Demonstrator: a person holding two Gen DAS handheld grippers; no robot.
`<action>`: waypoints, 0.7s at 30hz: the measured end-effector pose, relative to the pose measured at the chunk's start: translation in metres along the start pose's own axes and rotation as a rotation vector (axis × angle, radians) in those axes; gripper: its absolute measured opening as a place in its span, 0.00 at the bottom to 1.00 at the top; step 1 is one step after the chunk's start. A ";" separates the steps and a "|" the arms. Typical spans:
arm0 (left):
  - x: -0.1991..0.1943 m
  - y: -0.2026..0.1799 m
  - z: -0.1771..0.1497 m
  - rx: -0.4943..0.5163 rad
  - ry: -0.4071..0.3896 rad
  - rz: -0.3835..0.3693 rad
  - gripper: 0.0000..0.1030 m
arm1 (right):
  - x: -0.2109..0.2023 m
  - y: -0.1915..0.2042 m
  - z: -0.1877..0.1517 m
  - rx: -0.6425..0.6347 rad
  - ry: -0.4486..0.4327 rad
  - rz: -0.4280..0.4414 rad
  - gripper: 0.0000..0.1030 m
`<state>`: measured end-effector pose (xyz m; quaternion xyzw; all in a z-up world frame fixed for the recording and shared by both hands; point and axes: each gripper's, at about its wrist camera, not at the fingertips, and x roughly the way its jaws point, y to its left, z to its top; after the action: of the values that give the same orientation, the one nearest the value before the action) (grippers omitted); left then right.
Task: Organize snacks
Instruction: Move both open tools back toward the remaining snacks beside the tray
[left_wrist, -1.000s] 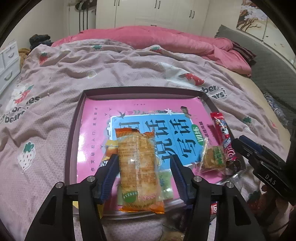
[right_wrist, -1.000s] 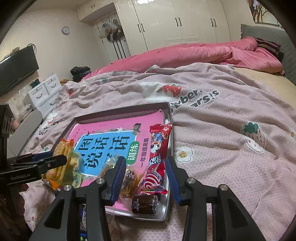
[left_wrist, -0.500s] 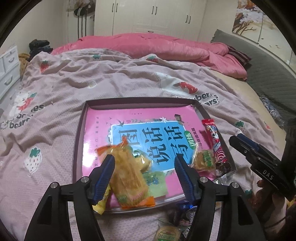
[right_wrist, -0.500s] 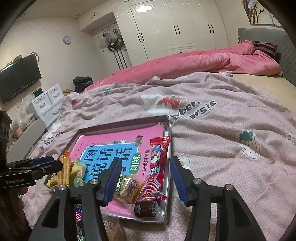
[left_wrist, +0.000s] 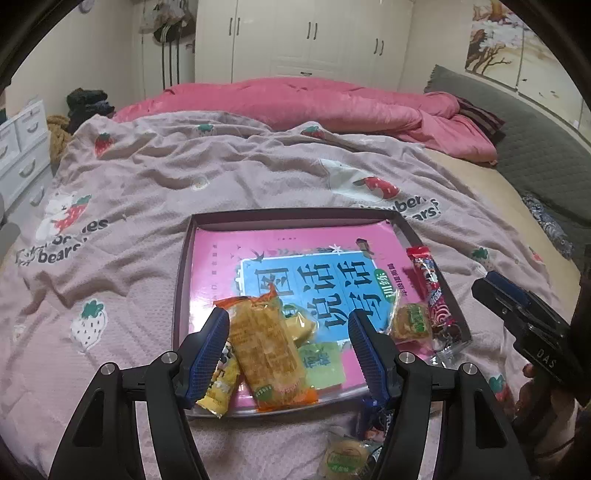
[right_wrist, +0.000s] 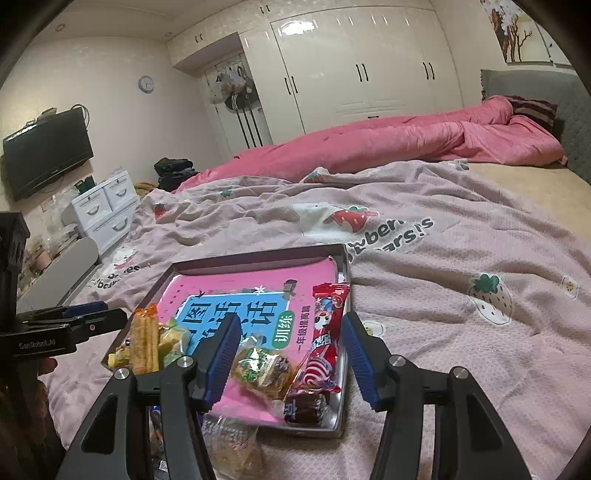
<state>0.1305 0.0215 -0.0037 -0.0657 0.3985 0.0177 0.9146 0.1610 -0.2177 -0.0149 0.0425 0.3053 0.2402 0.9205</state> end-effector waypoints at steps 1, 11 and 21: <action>-0.001 0.000 0.000 -0.002 0.000 0.001 0.67 | -0.002 0.002 -0.001 -0.003 -0.001 0.001 0.56; -0.012 -0.001 -0.006 0.001 0.009 -0.019 0.67 | -0.014 0.018 -0.007 -0.048 0.002 -0.006 0.58; -0.025 0.000 -0.011 0.020 0.009 -0.029 0.67 | -0.025 0.028 -0.015 -0.060 0.019 -0.014 0.59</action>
<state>0.1052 0.0208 0.0069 -0.0626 0.4019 0.0004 0.9135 0.1228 -0.2054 -0.0069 0.0107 0.3068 0.2434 0.9201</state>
